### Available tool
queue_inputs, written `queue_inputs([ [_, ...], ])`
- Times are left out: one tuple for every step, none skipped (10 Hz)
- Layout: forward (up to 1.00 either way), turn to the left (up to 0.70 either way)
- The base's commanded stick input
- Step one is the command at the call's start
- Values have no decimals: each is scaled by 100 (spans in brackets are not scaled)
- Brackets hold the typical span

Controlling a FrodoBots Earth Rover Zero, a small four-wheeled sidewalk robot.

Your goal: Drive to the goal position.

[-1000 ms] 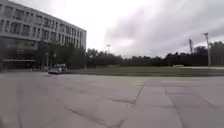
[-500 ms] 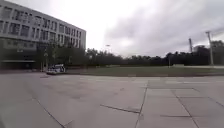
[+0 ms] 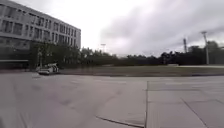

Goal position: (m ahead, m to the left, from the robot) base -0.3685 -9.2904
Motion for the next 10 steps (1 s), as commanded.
queue_inputs([
  [70,0],
  [70,0],
  [70,0],
  [70,0],
  [70,0],
  [70,0],
  [70,0],
  [70,0],
  [70,0],
  [70,0],
])
